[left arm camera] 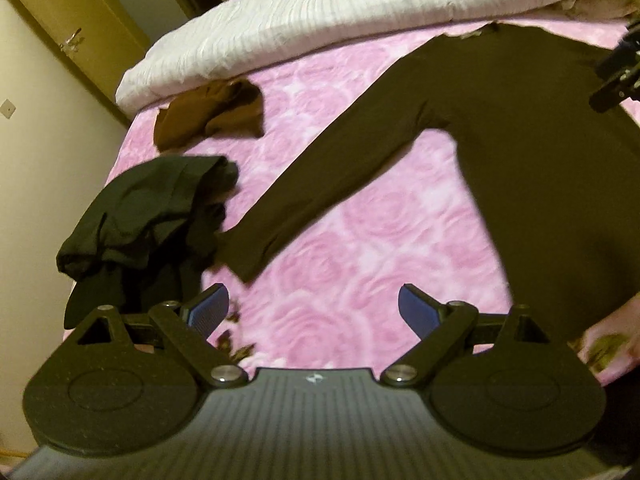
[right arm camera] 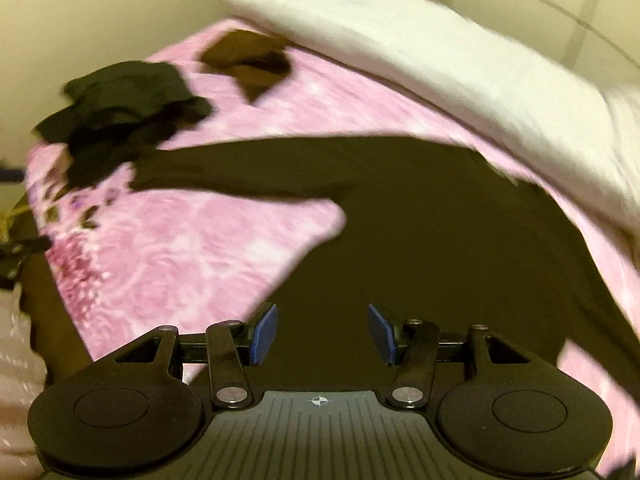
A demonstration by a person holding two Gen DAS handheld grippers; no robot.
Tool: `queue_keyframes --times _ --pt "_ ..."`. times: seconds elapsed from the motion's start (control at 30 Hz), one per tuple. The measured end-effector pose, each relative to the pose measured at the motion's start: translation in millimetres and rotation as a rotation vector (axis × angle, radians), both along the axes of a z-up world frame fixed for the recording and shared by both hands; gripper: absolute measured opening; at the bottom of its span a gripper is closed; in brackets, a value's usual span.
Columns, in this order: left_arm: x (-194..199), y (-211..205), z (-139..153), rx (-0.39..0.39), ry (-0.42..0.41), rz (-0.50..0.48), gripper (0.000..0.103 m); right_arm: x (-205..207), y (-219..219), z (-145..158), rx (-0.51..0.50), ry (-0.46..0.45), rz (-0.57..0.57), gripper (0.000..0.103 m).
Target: Fold clothes
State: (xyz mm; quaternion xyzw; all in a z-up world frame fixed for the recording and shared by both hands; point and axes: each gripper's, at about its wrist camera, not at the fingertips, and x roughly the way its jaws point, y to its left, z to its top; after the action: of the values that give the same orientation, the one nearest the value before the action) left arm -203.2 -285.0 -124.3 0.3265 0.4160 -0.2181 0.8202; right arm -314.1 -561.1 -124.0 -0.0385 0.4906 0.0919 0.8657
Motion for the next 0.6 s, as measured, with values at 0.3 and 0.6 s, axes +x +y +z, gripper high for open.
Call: queue_keyframes --times 0.3,0.6 --pt "98.3 68.5 -84.8 0.13 0.005 -0.277 0.089 82.5 159.6 -57.7 -0.077 -0.098 0.268 0.054" --pt "167.5 70.1 -198.9 0.288 -0.011 -0.702 0.065 176.0 223.5 -151.4 -0.2 0.052 0.216 0.053"
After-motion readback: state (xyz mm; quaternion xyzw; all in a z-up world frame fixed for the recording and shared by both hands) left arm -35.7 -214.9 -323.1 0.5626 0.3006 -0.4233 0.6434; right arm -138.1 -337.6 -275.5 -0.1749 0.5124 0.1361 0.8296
